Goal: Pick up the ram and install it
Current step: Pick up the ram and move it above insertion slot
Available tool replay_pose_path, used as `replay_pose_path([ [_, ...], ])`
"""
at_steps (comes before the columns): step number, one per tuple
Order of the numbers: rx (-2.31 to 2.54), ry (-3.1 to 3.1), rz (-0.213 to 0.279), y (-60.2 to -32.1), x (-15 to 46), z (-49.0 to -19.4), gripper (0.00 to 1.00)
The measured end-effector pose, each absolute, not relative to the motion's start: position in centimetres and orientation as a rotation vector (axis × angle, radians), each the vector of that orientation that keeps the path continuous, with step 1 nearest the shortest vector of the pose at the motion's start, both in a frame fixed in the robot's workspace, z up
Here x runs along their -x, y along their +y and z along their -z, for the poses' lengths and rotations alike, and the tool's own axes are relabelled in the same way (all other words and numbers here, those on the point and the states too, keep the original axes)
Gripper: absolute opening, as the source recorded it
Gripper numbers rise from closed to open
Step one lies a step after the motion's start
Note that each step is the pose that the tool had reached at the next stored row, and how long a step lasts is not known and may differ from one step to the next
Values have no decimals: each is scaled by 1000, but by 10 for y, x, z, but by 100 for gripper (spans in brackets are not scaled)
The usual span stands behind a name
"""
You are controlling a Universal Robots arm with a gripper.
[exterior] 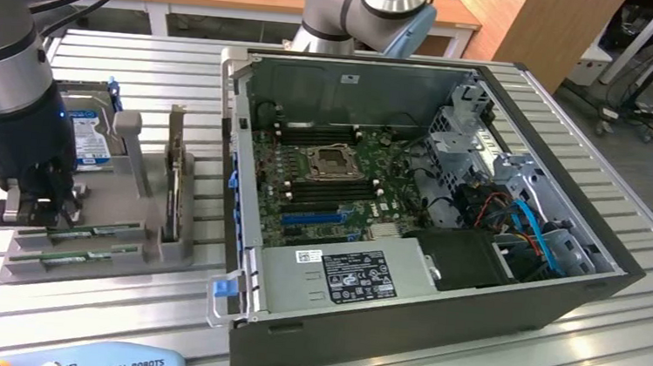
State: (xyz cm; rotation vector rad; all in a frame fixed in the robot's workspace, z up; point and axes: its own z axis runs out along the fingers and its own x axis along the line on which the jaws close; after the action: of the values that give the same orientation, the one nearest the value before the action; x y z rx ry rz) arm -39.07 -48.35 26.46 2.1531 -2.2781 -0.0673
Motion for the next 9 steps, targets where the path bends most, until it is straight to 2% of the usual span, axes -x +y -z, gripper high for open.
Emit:
replay_pose_path([
  [9, -2154, -2278, 67, -484, 391, -258, 30],
])
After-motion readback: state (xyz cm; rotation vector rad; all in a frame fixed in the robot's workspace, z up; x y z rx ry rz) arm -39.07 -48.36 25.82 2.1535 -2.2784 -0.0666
